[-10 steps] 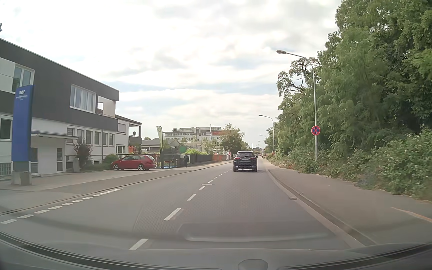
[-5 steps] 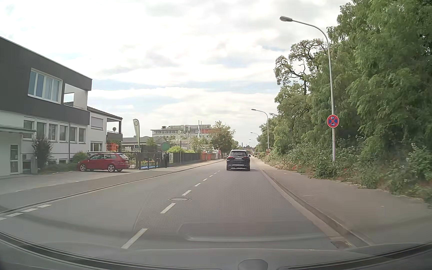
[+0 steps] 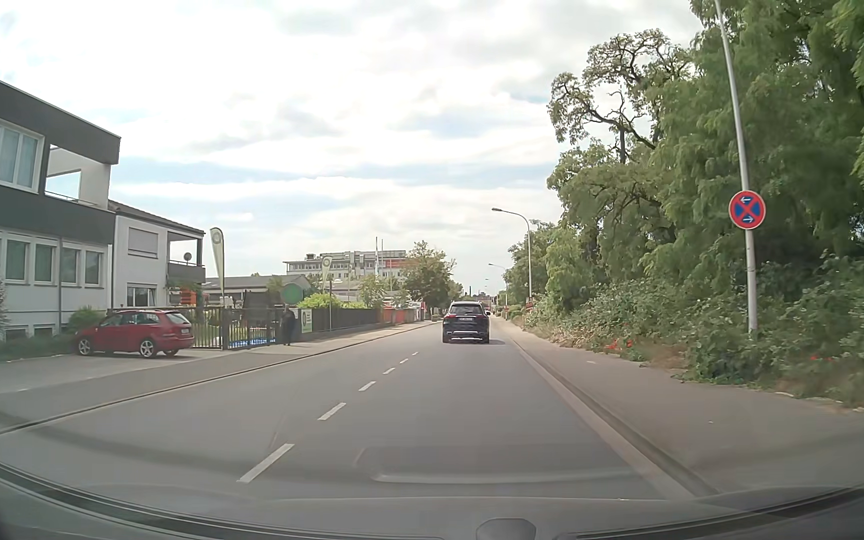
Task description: Follow the waypoints while adhering to traffic rules and regulations
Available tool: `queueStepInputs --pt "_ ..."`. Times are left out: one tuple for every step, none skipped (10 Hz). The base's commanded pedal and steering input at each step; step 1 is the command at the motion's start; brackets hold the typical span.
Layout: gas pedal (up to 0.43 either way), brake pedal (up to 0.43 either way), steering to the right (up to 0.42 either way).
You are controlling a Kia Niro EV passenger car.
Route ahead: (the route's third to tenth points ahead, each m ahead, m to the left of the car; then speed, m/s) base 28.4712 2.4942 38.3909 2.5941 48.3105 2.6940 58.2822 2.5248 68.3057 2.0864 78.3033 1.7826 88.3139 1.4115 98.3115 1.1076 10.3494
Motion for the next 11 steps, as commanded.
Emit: queueStepInputs --pt "0.0 0.024 0.014" --pt "0.0 0.024 0.013" --pt "0.0 0.024 0.013" --pt "0.0 0.024 0.014" --pt "0.0 0.024 0.013" --pt "0.0 0.024 0.013" --pt "0.0 0.018 0.013" --pt "0.0 0.024 0.012" --pt "0.0 0.024 0.011" --pt "0.0 0.018 0.009" --pt "0.0 0.024 0.008"
